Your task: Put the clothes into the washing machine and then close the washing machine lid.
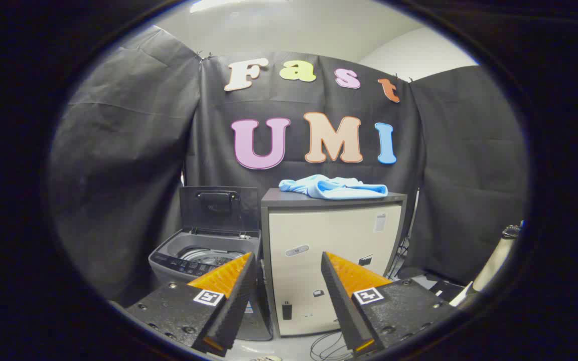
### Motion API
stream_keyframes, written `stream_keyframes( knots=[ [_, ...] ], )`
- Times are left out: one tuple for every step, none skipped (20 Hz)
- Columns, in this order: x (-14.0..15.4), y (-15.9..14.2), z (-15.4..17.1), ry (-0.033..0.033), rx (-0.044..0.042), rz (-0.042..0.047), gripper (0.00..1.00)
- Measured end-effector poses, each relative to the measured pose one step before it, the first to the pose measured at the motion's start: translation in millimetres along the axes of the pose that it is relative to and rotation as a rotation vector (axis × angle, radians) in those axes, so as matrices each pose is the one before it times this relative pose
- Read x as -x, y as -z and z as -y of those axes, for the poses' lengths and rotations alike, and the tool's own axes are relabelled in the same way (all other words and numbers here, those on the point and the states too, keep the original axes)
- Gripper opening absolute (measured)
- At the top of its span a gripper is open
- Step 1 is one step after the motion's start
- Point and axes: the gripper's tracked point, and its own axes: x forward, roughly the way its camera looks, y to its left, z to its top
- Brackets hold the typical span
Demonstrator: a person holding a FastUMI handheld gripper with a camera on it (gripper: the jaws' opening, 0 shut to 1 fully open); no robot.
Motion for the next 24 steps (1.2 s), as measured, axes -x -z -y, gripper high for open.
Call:
stream_keyframes(
  knots=[
    [-0.19,0.67,-0.08,-0.00059,0.00087,-0.0001,0.79],
    [0.43,-0.6,-0.29,-0.00049,0.00023,-0.00067,0.79],
    [0.19,-0.57,1.21,0.00665,0.00331,0.0034,0.79],
    [0.09,-1.87,2.73,0.01341,0.00491,0.00568,0.79],
    [0.49,-1.15,1.73,0.01052,0.00495,0.00668,0.79],
    [0.41,-1.93,-0.09,0.00367,0.00095,0.00864,0.79],
    [0.66,-2.39,0.48,0.00399,-0.00097,0.00915,0.79],
    [-0.42,-2.72,1.88,0.00824,-0.00066,0.00852,0.79],
    [-0.93,0.39,1.97,0.00765,-0.00265,0.00184,0.79],
    [-1.47,0.77,1.23,0.00638,-0.00557,-0.00475,0.79],
    [-0.97,2.55,1.92,0.00809,-0.00341,-0.00813,0.79],
    [-0.55,2.4,1.96,0.00809,-0.0012,-0.01299,0.79],
    [-1.03,3.54,2.33,0.00961,-0.00022,-0.01178,0.79],
    [-0.66,2.55,2.35,0.00981,0.00024,-0.01059,0.79],
    [0.5,2.13,1.1,0.00643,-0.00221,-0.00536,0.79],
    [0.09,0.61,0.96,0.00556,-0.00618,-0.00316,0.79],
    [-0.13,1.58,1.12,0.00553,-0.00765,-0.00087,0.79],
    [-0.34,0.95,1.04,0.00311,-0.00767,-0.0003,0.79],
    [0.21,0.98,0.24,0.003,-0.00467,-0.00065,0.79],
    [-0.36,1.13,0.49,0.00201,-0.00099,-0.00281,0.79],
    [0.14,1.15,1.15,0.00196,0.00219,-0.0051,0.79],
    [0.08,0.32,0.2,0.0,0.00077,-0.00511,0.79],
    [-0.06,1.28,-0.67,-0.00143,-0.00126,-0.00347,0.79],
    [-0.22,-0.63,-0.06,-0.00018,-0.00134,0.00096,0.79]
  ],
)
